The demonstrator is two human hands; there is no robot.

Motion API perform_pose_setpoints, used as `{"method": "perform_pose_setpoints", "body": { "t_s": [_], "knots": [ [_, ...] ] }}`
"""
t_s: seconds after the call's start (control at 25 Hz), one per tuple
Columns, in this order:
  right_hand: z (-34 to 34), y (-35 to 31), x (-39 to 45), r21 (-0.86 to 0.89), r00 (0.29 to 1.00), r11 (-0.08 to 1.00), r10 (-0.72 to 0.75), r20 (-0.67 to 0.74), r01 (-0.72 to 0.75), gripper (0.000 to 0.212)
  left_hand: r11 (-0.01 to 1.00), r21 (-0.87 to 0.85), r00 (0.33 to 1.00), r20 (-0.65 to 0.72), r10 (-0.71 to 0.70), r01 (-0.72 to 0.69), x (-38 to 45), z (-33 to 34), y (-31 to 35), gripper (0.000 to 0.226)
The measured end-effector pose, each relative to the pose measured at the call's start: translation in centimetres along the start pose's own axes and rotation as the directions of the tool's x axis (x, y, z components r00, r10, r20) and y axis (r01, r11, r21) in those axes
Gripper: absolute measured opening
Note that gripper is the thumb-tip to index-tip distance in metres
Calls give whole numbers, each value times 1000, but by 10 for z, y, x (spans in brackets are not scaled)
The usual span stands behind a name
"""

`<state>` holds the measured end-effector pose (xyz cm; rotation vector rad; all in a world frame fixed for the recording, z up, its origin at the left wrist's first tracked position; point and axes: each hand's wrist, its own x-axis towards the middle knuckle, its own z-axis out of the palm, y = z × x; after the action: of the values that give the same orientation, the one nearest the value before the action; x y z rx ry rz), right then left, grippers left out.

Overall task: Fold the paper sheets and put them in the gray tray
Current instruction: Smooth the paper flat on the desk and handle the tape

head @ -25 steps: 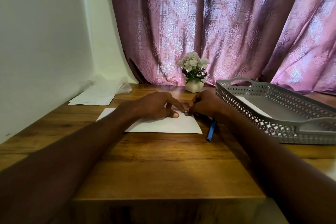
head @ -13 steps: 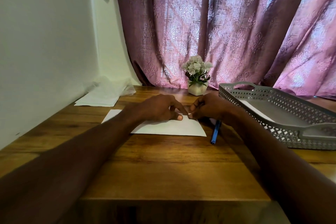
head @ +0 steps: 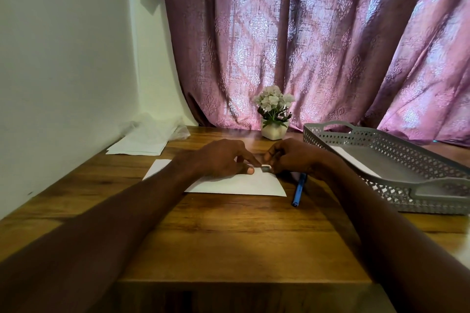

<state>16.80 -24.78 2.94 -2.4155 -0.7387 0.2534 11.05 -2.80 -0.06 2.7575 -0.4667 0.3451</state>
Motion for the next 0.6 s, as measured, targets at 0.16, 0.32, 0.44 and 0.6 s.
{"method": "perform_pose_setpoints", "body": {
  "t_s": [0.16,0.32,0.44,0.6],
  "knots": [
    [-2,6,2,120,998,993,29,-53,-22,27,999,43,998,-55,-1,3,-3,3,3,28],
    [15,-2,6,-129,951,989,-105,-291,70,10,999,30,982,-184,42,-37,-11,0,6,22],
    [29,-15,4,-309,890,930,-303,-342,198,13,993,108,955,-289,69,-39,-16,-8,13,18],
    [35,-24,0,-350,832,849,-493,-254,396,13,965,187,881,-467,-76,182,-27,-18,22,18]
  ]
}}
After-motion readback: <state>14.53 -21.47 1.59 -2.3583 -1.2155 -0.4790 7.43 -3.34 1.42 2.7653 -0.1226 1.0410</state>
